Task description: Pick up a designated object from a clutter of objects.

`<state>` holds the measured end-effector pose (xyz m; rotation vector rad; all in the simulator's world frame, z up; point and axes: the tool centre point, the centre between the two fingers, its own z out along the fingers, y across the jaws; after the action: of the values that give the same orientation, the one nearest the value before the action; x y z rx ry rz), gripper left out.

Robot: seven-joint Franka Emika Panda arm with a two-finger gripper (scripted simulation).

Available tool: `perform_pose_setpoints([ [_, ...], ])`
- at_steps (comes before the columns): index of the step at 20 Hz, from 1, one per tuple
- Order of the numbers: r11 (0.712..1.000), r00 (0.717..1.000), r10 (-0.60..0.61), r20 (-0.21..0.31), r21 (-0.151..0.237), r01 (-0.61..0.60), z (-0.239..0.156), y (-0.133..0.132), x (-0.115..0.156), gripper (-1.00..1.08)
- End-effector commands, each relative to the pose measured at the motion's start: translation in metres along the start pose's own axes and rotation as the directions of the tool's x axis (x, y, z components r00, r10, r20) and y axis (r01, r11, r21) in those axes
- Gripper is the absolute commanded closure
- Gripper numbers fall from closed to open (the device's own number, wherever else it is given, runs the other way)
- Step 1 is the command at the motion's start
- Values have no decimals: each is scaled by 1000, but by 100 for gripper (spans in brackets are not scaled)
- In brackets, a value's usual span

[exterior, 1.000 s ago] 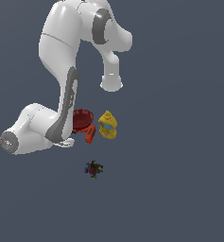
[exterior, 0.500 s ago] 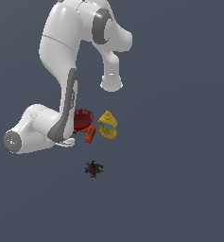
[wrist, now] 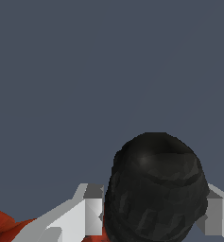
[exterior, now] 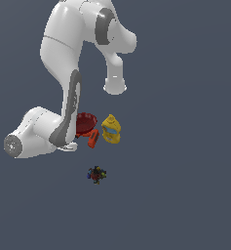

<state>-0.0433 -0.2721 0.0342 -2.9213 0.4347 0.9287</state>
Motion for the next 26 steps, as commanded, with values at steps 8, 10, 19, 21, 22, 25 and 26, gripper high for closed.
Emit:
perform_pose_setpoints([
  [8, 1000, 1000, 0, 0, 0, 0, -33, -2, -27, 108],
  [10, 1000, 1000, -1, 0, 1, 1, -46, -3, -37, 108],
  [19, 1000, 1000, -1, 0, 1, 1, -126, -8, -100, 108],
  [21, 1000, 1000, -1, 0, 1, 1, -144, -9, -114, 108],
  [22, 1000, 1000, -1, 0, 1, 1, -153, -9, -121, 108],
  [25, 1000, 1000, 0, 0, 1, 0, -181, -11, -142, 108],
  [26, 1000, 1000, 0, 0, 1, 0, -190, -11, -149, 108],
])
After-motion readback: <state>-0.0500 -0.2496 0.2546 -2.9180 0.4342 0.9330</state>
